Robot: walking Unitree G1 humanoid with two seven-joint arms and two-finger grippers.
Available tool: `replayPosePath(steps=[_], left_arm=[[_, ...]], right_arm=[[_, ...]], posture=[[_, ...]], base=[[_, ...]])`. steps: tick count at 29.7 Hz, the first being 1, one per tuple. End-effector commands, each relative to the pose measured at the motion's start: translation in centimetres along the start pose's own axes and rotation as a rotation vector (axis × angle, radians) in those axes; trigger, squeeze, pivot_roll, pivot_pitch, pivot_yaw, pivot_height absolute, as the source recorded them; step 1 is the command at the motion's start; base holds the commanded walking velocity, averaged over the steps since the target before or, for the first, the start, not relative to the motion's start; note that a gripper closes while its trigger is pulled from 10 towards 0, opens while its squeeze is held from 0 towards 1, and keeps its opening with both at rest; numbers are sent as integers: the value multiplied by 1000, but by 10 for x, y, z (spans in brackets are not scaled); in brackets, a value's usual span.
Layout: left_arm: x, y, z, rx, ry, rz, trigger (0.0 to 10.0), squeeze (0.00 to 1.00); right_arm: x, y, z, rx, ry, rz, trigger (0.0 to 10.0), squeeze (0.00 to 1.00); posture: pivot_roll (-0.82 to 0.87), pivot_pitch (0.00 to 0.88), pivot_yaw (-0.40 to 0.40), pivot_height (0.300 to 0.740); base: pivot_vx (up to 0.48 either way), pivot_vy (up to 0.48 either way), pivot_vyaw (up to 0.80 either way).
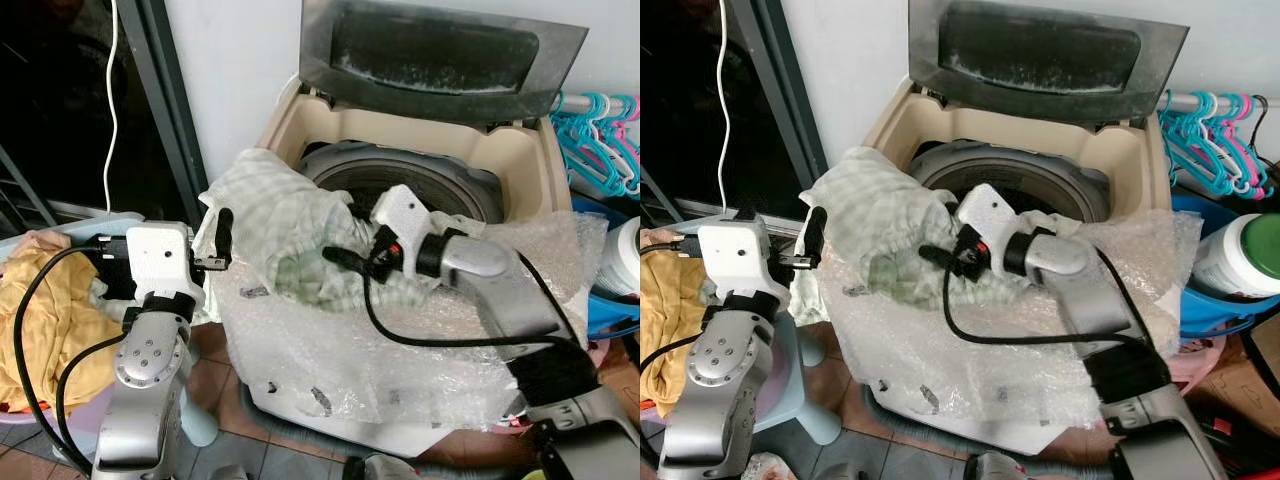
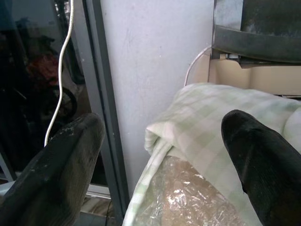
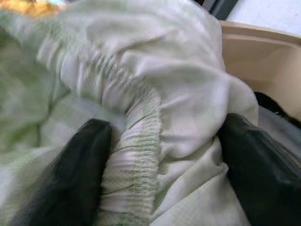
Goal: Clothes washing
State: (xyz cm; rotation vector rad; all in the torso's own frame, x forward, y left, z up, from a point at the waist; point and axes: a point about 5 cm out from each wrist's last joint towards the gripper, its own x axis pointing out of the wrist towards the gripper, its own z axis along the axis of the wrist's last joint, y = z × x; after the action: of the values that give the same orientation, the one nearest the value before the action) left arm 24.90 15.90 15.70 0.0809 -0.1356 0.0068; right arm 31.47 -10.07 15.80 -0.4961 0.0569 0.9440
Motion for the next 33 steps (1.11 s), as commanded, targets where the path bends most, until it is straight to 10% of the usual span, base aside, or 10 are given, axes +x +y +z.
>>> replayPosePath(steps=[1,16,22,33], left_arm=[[2,-1,-3,-5,17,-5,10000,0],[3,-4,-4,-7,26,-10,10000,0],[4,-4,-5,-5,28,-7,10000,0],[5,-2,-6,-1,35,0,10000,0]], right_arm=[[6,9,-14,-15,75,5,0,0],[-1,-22,-54,394,240,-388,0,0],[-12,-61,-56,660,177,-630,0,0],[-59,-130,-40,703,60,-1045,0,0]], posture=[[18,0,-17,740],[11,0,-17,740],[18,0,-19,740],[20,0,-17,740]], base=[[0,0,0],[0,0,0],[0,0,0],[0,0,0]])
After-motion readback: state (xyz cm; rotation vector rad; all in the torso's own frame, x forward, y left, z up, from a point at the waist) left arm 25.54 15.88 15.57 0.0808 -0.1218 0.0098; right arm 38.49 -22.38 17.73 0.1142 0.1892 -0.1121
